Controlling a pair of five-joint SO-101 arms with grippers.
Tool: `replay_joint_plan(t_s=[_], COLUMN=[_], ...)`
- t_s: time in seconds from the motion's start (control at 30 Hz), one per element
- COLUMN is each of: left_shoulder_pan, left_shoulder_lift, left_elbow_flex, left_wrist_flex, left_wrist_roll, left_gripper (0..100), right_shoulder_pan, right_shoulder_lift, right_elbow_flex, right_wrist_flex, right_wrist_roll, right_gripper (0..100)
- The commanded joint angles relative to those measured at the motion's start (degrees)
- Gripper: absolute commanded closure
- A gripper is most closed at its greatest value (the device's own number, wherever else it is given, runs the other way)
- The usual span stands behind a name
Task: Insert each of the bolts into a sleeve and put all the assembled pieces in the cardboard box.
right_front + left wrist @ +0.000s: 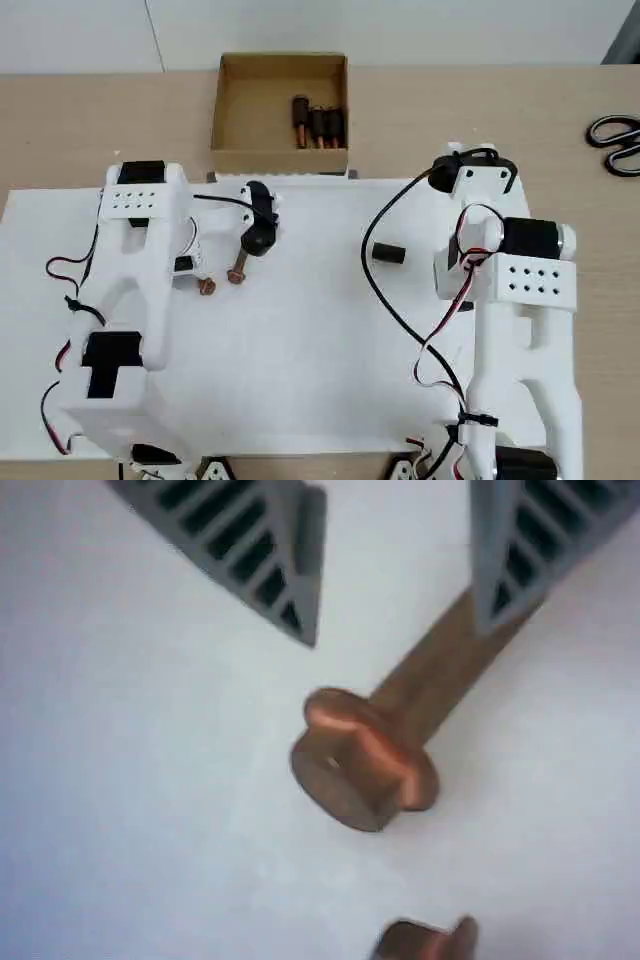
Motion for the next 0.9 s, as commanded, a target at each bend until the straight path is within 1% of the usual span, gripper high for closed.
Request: replay_joint_plan(t_s=[0.0, 0.17, 0.3, 0.5, 0.57, 0.87], left_shoulder_pan=[0.1, 0.0, -0.4, -0.7, -0.7, -0.7], left_shoulder_lift=[-0.2, 0.4, 4.8, 8.4, 8.9, 12.2], left_elbow_flex=[-2.0, -1.9, -2.3, -2.3, -2.3, -2.3], left_wrist_flex=[1.1, 1.1, 0.6, -4.7, -5.3, -5.3], left_wrist_roll=[-15.0, -15.6, -15.7, -15.7, -15.7, -15.7], left_gripper=[90, 90, 90, 90, 90, 90], right_shoulder_pan=[0.3, 0.3, 0.4, 0.4, 0.4, 0.4], right_shoulder_lift=[-1.6, -1.6, -1.6, -1.6, -1.6, -1.6], right_elbow_flex=[-0.3, -0.3, -0.3, -0.3, -0.3, -0.3], right_wrist_flex=[-0.5, -0.6, -0.6, -0.5, -0.5, -0.5], right_wrist_roll=[0.6, 0.5, 0.5, 0.5, 0.5, 0.5], right_gripper=[99.5, 99.5, 99.5, 99.5, 99.5, 99.5])
